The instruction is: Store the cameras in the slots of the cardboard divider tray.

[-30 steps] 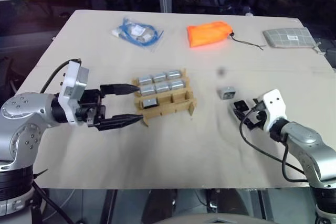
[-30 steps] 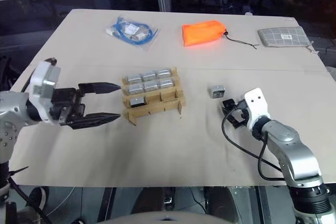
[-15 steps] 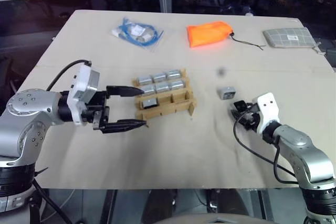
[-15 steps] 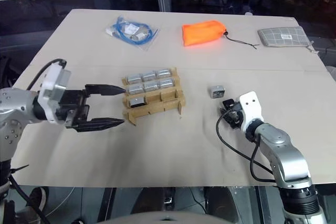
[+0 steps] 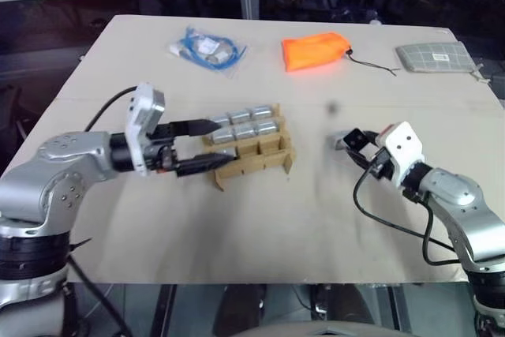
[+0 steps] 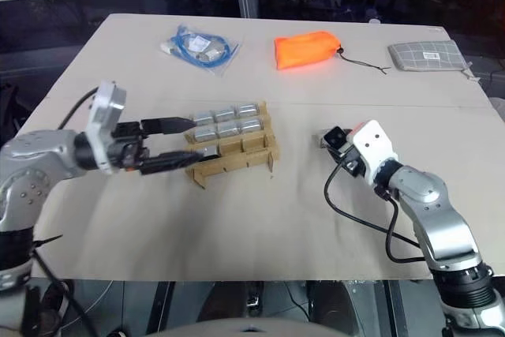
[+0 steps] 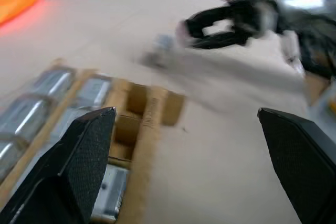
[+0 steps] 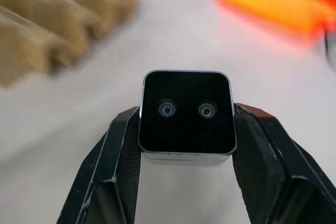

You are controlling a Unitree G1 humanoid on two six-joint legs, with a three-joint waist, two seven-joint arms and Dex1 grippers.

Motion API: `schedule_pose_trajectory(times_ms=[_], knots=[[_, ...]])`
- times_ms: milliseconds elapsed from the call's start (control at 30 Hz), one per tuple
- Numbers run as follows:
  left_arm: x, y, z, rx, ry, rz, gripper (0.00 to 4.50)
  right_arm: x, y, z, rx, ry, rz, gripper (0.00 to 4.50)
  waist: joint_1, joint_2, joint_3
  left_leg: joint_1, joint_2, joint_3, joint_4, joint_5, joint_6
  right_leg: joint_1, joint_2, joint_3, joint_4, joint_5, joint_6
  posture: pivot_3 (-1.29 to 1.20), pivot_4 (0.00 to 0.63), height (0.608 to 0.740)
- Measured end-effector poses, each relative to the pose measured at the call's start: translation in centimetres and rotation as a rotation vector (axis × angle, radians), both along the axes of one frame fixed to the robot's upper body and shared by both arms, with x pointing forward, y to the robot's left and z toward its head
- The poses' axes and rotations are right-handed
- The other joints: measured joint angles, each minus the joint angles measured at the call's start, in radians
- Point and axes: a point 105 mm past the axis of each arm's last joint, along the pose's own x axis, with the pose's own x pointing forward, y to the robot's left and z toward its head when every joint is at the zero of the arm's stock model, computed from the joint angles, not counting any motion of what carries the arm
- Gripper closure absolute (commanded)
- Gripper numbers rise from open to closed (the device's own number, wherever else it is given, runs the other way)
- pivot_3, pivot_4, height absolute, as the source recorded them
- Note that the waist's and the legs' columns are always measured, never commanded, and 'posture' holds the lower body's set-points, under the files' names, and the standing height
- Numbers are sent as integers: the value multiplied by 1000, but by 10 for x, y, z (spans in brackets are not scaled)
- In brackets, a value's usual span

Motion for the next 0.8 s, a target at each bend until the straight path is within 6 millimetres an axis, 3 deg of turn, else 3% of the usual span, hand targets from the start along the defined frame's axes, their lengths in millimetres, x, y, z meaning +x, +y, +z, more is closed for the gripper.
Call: schedule_pose_trajectory(times_ms=[200, 267, 633, 800], knots=[[3, -41, -4, -265, 222, -20, 0, -23, 69, 33, -84, -230, 332, 2602, -9, -1, 0, -1, 0, 0, 1, 0, 0, 0, -1, 1, 0, 0, 0, 0, 150, 740], [-2, -53, -5, -288, 258, -42, 0, -30, 85, 34, -115, -274, 407, 2602, -10, -1, 0, -1, 0, 0, 1, 0, 0, 0, -1, 0, 0, 0, 0, 0, 150, 740], [-3, -66, -11, -318, 324, -17, 0, -39, 103, 36, -201, -411, 531, 2602, -10, -1, 0, 1, -1, 0, 1, 1, -1, 1, -2, 0, 0, 0, 0, 0, 150, 740], [-3, -65, -10, -313, 322, -19, 1450, -39, 105, 36, -199, -430, 535, 2602, -11, -1, 0, 1, -1, 0, 1, 1, -2, 1, -2, 0, 0, 0, 0, 0, 150, 740]])
